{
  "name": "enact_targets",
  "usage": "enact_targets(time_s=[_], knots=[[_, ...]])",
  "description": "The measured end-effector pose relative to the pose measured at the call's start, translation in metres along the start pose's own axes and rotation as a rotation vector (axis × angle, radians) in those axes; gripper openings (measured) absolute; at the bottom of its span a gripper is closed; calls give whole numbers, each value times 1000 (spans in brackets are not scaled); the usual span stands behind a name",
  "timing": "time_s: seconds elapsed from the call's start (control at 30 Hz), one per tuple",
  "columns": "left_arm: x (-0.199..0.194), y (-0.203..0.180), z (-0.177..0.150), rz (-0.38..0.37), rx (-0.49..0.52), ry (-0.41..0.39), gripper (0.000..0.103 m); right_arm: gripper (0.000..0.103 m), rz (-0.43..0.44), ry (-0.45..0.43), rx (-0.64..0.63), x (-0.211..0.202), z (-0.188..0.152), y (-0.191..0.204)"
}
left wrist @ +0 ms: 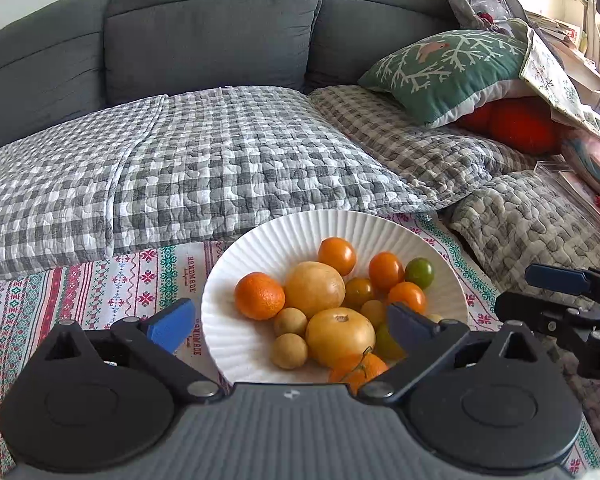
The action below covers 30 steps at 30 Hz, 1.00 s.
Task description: Organize fruits
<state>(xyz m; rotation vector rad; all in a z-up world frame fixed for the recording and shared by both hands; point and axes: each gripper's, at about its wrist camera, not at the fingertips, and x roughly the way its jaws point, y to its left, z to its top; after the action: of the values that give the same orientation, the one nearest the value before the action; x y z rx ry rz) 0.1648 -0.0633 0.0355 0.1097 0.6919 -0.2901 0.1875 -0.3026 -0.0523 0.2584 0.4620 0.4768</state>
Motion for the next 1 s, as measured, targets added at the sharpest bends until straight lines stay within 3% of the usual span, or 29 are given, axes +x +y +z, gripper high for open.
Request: enact_targets(time_s=[0.5,0.73,1.0], knots=[[-54,12,-70,104,-95,92,98,97,-30,62,-114,-38,-21,39],[-70,9,-93,171,-118,148,98,100,-122,54,-111,-53,-36,63],[-84,0,-111,243,-76,166,98,101,-216,168,-43,-49,-61,79]])
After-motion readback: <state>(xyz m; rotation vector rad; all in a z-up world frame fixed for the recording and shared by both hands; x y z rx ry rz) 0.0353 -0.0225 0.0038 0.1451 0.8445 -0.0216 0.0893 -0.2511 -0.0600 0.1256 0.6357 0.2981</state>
